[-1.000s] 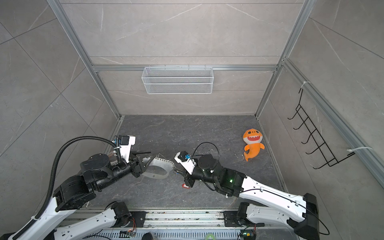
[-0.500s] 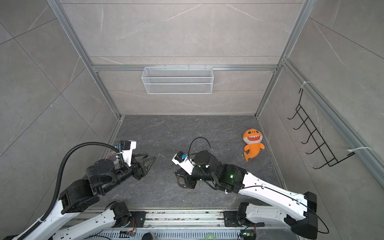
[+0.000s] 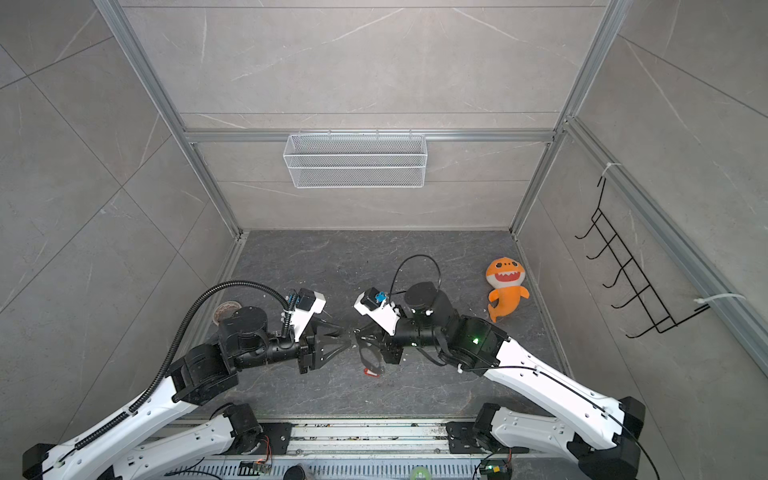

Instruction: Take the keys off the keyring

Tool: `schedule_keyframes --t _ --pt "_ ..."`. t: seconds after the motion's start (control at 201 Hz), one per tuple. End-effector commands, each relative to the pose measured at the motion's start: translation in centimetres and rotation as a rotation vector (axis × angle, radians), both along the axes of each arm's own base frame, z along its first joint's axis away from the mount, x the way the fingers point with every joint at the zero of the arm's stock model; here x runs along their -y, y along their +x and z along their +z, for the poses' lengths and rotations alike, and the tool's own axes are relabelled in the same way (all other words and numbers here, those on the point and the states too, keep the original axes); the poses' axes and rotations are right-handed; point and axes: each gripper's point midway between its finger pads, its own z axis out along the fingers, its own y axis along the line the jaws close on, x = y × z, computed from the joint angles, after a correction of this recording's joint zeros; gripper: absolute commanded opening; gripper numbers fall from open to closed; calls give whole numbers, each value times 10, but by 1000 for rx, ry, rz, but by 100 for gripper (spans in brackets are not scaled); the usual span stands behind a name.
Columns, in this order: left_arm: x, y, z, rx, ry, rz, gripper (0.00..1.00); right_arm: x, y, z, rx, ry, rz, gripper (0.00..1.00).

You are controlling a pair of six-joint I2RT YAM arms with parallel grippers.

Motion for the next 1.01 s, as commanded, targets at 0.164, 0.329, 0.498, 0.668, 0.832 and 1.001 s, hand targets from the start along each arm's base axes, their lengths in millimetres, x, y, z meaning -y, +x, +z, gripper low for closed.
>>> schedule_keyframes --t 0.164,0.329,0.498,0.668,0.832,1.001 --pt "1 -12 27 131 -74 -82 30 1 -29 23 -23 94 172 0" --pt "4 -7 33 155 -81 -71 29 0 -34 24 -37 98 203 0" --pt "10 -12 34 144 -81 -122 28 -1 -34 23 -42 101 205 0" --pt "11 -14 34 142 -88 -134 24 -1 -35 25 -43 106 207 0" --pt "11 -17 36 144 -103 -148 21 -2 -32 22 -52 101 196 0" --pt "7 -19 43 158 -125 -139 24 -3 -29 19 -53 96 182 0"
